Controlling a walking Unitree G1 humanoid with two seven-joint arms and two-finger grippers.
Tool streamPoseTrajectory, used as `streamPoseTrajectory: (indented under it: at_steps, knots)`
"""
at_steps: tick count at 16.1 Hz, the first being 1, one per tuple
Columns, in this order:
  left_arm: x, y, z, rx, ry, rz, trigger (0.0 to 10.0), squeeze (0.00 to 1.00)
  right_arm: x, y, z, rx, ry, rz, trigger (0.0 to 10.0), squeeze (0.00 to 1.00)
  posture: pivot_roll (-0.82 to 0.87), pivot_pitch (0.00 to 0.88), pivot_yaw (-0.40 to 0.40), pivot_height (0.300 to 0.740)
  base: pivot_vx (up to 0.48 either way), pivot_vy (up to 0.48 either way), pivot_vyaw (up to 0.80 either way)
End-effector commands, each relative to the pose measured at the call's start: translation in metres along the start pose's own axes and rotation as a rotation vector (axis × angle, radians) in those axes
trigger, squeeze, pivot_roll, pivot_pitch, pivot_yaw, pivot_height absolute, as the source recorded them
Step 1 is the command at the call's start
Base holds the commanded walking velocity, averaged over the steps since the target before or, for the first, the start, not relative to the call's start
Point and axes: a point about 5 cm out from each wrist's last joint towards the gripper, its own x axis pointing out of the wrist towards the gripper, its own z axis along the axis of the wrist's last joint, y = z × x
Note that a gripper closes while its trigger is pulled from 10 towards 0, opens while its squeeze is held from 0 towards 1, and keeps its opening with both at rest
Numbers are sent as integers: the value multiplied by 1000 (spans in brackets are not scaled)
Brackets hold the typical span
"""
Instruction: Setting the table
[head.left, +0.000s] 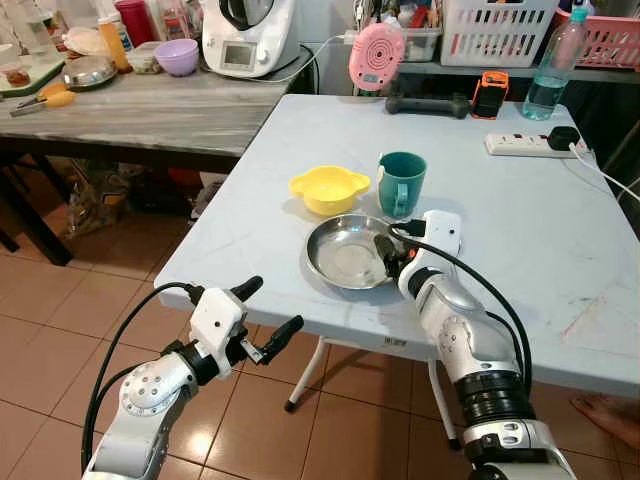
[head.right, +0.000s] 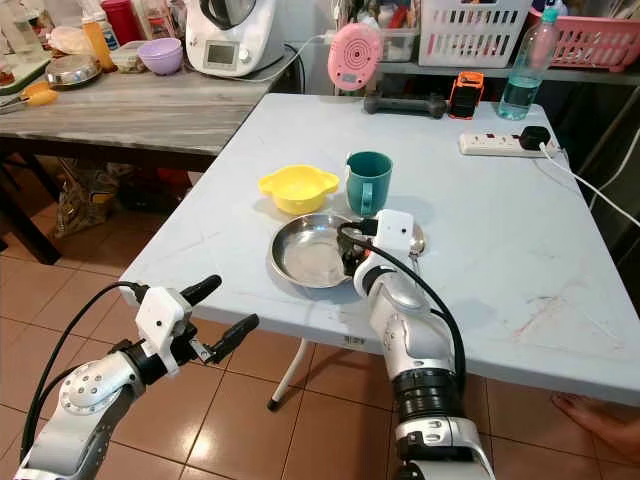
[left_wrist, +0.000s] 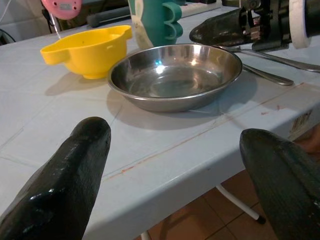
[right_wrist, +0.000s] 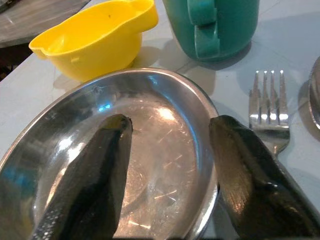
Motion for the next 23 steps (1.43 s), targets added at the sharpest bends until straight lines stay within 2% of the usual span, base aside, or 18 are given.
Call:
streamPoseTrajectory:
  at_steps: [1,6,9,13,14,15,17,19,23]
  knots:
    - [-3,3,2,16,9,0,10000,0,-4,1,15,-40,-44,9,10000,1000,-139,30,65,740,0,0,0]
    - [-3,0,-1,9,14,-20,10000,0,-8,-2,21,-63,-61,-20,10000,1000,-142,29,63,740,0,0,0]
    - [-4,2,-1,9,19,-22,10000,0,-10,-10,11,-50,-19,-54,10000,1000,-145,33,66,740,0,0,0]
    - [-3,1,-5,20,34,-42,10000,0,0,-1,6,-53,6,-14,10000,1000,-144,39,62,740,0,0,0]
    - [-3,3,-5,24,39,-46,10000,0,1,1,6,-62,10,-3,10000,643,-143,40,60,740,0,0,0]
    - [-4,5,-6,30,45,-51,10000,0,3,4,6,-74,20,10,10000,0,-142,41,60,740,0,0,0]
    - [-1,9,-3,38,43,-47,10000,0,7,11,0,-77,58,33,10000,0,-142,44,58,740,0,0,0]
    - [0,8,-3,38,39,-47,10000,0,8,16,-8,-76,98,40,0,0,-144,46,57,740,0,0,0]
    - [1,6,-3,37,35,-50,10000,0,9,19,-16,-96,141,37,0,0,-142,47,57,740,0,0,0]
